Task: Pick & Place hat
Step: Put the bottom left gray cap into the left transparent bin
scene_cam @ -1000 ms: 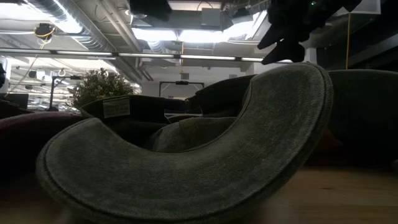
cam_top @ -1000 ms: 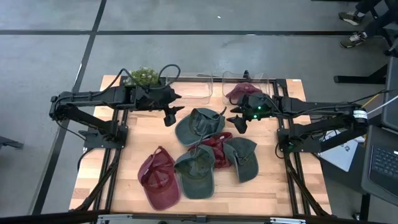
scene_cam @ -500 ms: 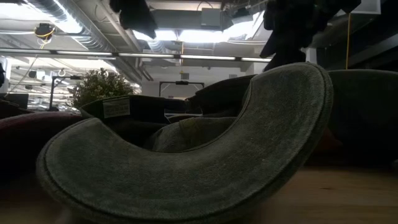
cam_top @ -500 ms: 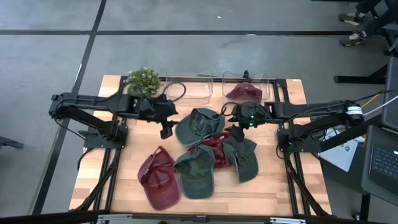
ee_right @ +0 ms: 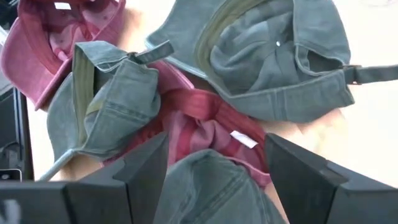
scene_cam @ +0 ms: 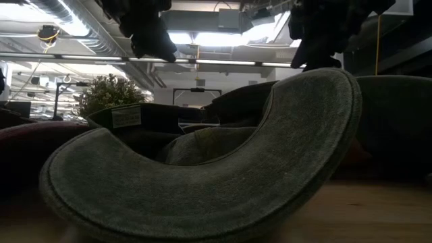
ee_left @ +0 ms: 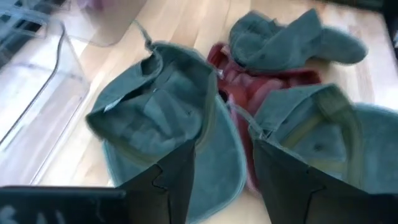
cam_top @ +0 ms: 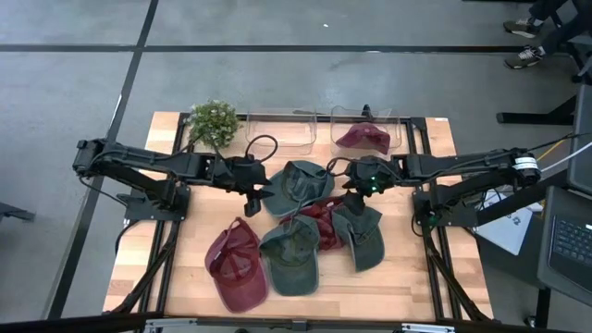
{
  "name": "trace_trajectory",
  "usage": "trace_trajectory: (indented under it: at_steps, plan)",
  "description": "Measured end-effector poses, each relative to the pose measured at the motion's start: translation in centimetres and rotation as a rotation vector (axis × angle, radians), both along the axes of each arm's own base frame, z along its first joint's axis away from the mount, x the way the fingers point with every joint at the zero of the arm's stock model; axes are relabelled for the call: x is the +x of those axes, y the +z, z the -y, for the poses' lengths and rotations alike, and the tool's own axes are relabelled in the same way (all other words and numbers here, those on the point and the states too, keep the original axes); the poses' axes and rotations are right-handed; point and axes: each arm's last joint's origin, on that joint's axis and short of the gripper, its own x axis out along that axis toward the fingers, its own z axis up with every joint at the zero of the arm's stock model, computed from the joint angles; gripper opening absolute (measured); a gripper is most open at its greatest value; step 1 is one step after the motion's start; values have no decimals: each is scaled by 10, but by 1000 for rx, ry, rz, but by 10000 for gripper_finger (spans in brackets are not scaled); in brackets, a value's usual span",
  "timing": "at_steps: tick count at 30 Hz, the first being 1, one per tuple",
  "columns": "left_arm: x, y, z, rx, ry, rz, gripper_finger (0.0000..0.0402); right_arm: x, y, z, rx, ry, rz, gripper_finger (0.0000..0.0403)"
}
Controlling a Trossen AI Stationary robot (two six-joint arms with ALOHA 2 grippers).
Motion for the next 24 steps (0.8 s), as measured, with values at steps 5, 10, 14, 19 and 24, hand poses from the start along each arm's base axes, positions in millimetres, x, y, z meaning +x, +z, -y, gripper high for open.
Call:
trace_trajectory:
  at_steps: [5,10,14,19,24]
  plan:
    - [0,0,1,-9,-12,7,153,0,0,-5,1,21,-1,260]
    - [0,0,1,-30,-26,7,153,-3,-2,-8,40,21,-39,260]
    - [0,0,2,-46,-43,6,153,-9,-8,-8,87,6,-125,260]
    - [1,0,2,-46,-43,4,153,-13,-10,-10,102,6,-177,260]
    - [4,-5,2,-45,-43,-16,153,-13,-10,-16,138,37,-178,260]
